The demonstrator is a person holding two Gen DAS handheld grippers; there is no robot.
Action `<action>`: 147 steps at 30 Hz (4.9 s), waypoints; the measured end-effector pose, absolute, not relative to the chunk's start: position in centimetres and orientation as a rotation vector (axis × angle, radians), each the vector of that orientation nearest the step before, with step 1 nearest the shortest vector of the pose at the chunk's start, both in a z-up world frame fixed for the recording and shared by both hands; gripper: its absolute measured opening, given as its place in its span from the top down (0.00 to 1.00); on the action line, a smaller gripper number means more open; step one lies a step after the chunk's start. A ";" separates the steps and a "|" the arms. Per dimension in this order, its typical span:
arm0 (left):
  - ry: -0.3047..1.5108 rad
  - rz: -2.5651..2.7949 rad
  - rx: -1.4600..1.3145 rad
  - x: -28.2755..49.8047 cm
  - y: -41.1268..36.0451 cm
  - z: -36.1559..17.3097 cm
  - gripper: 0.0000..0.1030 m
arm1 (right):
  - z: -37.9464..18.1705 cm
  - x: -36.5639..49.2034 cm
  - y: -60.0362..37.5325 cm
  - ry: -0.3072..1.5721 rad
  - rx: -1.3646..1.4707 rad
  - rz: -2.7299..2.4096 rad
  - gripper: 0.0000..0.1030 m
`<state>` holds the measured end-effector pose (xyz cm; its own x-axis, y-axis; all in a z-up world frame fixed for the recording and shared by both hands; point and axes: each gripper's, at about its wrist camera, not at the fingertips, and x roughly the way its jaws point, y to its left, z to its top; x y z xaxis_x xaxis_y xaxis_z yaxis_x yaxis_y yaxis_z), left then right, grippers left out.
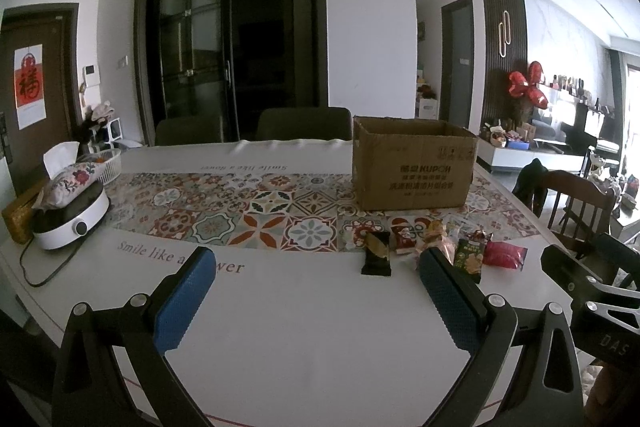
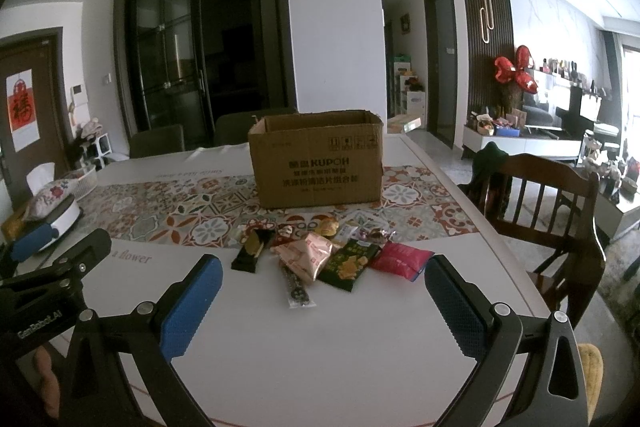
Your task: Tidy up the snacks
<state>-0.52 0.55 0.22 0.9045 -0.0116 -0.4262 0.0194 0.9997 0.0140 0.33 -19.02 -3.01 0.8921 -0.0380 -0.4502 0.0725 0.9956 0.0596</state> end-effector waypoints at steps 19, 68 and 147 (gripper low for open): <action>0.442 -0.017 0.019 -0.5 0.6 0.2 0.00 | -3.1 0.3 -19.0 0.463 0.073 -0.057 0.01; 0.615 -0.078 0.057 7.8 -0.3 -4.1 0.16 | -6.8 7.3 -17.6 0.592 0.002 0.028 0.02; 0.816 -0.315 0.011 21.7 -4.6 -9.5 0.70 | -14.3 21.6 -21.2 0.868 0.389 0.019 0.54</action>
